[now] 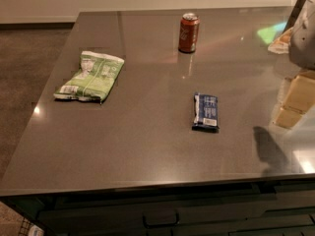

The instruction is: Move rxbar blueberry near green jalapeno chip bag

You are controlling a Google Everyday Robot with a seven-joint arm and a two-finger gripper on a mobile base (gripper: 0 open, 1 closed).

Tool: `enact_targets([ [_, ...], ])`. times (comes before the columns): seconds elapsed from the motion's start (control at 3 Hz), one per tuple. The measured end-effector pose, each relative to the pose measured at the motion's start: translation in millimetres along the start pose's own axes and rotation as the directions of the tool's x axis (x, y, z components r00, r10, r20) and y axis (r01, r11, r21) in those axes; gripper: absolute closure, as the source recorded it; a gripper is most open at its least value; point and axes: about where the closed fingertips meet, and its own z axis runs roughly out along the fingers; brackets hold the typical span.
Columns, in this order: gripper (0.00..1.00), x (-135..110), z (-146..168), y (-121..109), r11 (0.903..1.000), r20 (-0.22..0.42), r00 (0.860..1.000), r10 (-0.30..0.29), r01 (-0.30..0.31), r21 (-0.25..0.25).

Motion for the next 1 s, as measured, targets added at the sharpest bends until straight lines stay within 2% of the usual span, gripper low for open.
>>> enact_targets([
  [0.33, 0.00, -0.1, 0.0, -0.1, 1.0000, 0.000, 1.000, 0.000, 0.000, 0.000],
  [0.67, 0.00, -11.5, 7.0, -10.6, 0.9985, -0.003, 0.998, 0.055, -0.055, -0.001],
  [1.0, 0.00, -25.9, 26.3, -33.1, 0.9843, -0.021, 0.984, 0.176, -0.176, 0.007],
])
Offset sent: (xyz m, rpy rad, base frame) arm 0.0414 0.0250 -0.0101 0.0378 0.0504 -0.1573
